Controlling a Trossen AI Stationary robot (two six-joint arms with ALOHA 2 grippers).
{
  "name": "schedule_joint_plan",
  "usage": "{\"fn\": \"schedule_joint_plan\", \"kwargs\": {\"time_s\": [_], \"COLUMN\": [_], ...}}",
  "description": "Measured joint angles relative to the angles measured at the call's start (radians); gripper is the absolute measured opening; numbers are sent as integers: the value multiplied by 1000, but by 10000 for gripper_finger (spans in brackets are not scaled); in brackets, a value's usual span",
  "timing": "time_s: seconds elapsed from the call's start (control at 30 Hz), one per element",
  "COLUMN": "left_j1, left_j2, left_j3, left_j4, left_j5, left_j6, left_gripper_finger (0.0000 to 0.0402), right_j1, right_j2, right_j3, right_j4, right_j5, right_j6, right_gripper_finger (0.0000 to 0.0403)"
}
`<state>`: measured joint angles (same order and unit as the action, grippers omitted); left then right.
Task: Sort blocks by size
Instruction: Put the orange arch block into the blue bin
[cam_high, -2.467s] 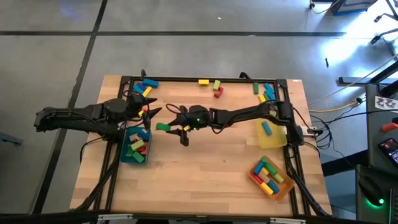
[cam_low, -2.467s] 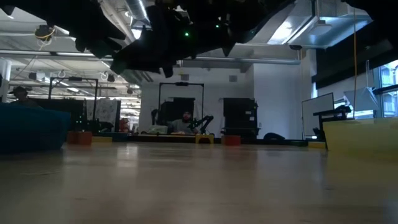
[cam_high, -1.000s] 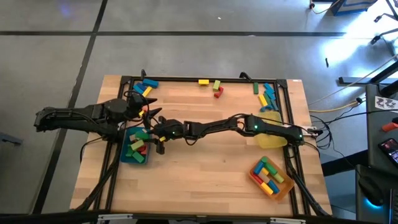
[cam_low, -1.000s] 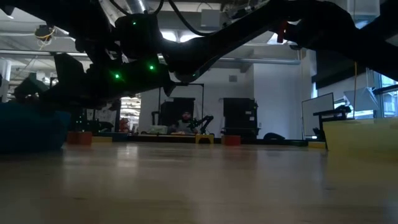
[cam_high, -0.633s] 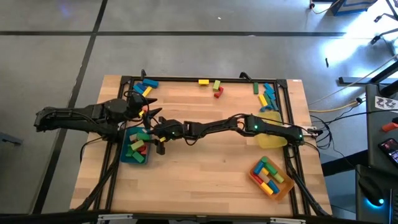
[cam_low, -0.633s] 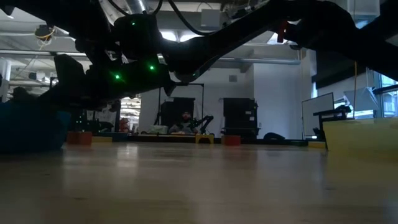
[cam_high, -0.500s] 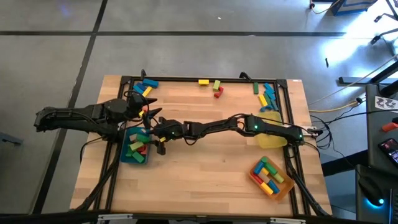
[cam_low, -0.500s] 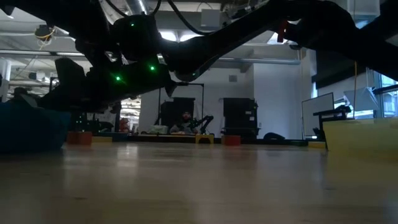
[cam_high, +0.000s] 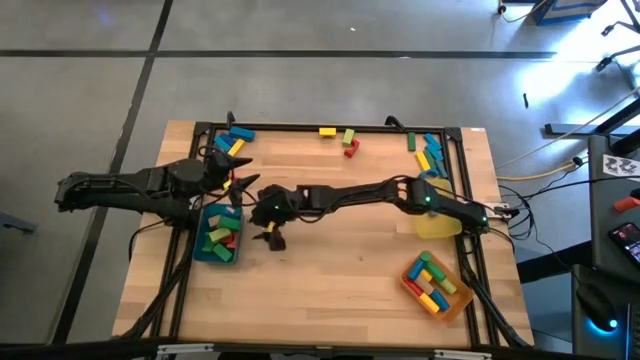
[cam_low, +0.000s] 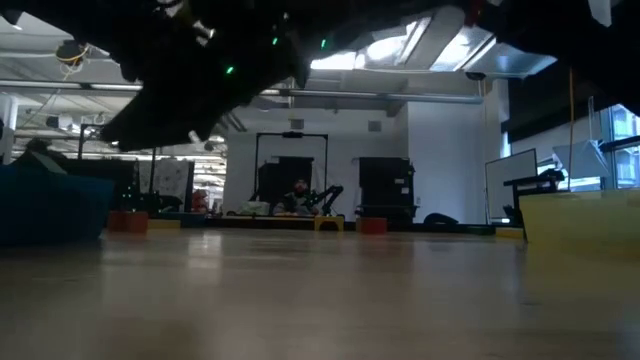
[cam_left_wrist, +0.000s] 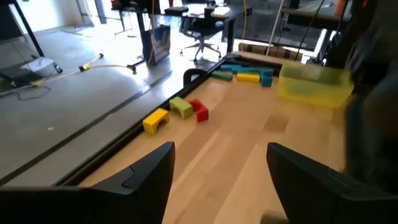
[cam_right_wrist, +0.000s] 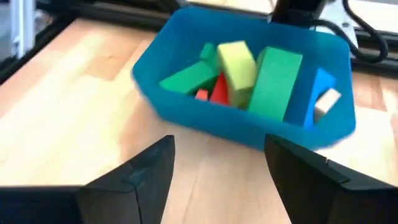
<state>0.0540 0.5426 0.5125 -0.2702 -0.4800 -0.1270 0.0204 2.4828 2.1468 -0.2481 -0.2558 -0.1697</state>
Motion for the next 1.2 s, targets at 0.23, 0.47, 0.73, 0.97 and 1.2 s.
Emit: {"fn": "schedule_joint_plan", "kwargs": {"time_s": [0.23, 0.47, 0.73, 0.97, 1.2], "left_j1": [0, 29, 99, 170, 232], "left_j2": [2, 43, 224, 438, 601], "left_j3": [0, 60, 136, 195, 233], "left_j4": [-146, -304, -488, -583, -645], "left_j5": [1, 2, 8, 72, 129], "left_j6": [-74, -169, -266, -360, -498], "left_gripper_finger": [239, 239, 239, 239, 239], "right_j1": [12, 33, 30, 30, 4], "right_j2": [-122, -337, -611, -668, -669], "right_j3": [-80, -384, -931, -1268, -1334], "right_j4": [-207, -178, 291, 832, 1058], "right_j5": [31, 270, 518, 717, 717], "right_j6": [-26, -5, 84, 87, -19], "right_gripper_finger": [250, 250, 250, 250, 250]}}
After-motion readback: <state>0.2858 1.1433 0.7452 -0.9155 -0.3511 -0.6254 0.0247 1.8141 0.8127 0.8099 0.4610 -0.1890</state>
